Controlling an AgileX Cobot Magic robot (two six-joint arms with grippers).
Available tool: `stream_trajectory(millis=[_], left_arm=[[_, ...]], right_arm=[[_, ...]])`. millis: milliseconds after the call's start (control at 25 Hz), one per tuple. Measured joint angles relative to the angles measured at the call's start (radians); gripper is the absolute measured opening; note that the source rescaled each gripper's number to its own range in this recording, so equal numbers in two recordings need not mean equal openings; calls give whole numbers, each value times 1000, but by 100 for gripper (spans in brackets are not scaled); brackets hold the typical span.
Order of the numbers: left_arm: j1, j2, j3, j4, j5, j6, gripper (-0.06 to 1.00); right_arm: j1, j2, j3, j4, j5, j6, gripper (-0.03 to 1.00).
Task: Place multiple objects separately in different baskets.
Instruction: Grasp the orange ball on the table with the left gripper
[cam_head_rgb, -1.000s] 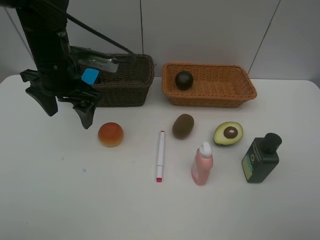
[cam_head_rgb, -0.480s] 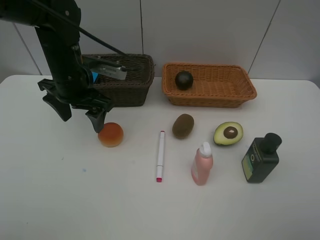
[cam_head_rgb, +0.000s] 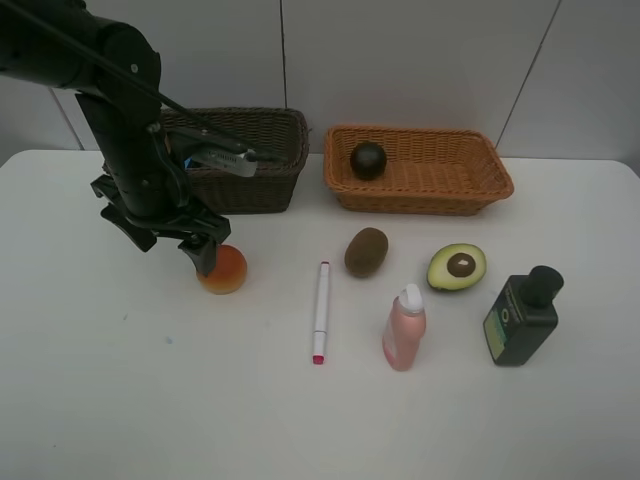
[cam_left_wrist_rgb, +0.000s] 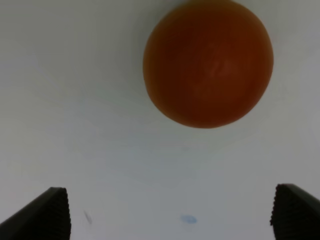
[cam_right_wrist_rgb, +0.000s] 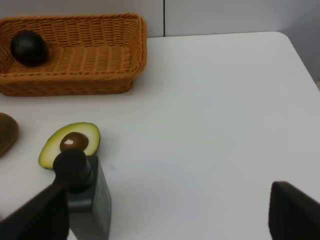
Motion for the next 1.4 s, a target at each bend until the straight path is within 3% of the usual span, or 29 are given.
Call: stream_trajectory(millis=[840, 1160, 1400], left_arm=[[0, 0, 17, -68, -154, 38, 100], [0, 25, 17, -158, -215, 78, 100], [0, 86, 17, -163, -224, 90, 100]], right_arm=[[0, 0, 0, 0, 0, 0, 100], [0, 0, 0, 0, 0, 0, 100], [0, 0, 0, 0, 0, 0, 100]])
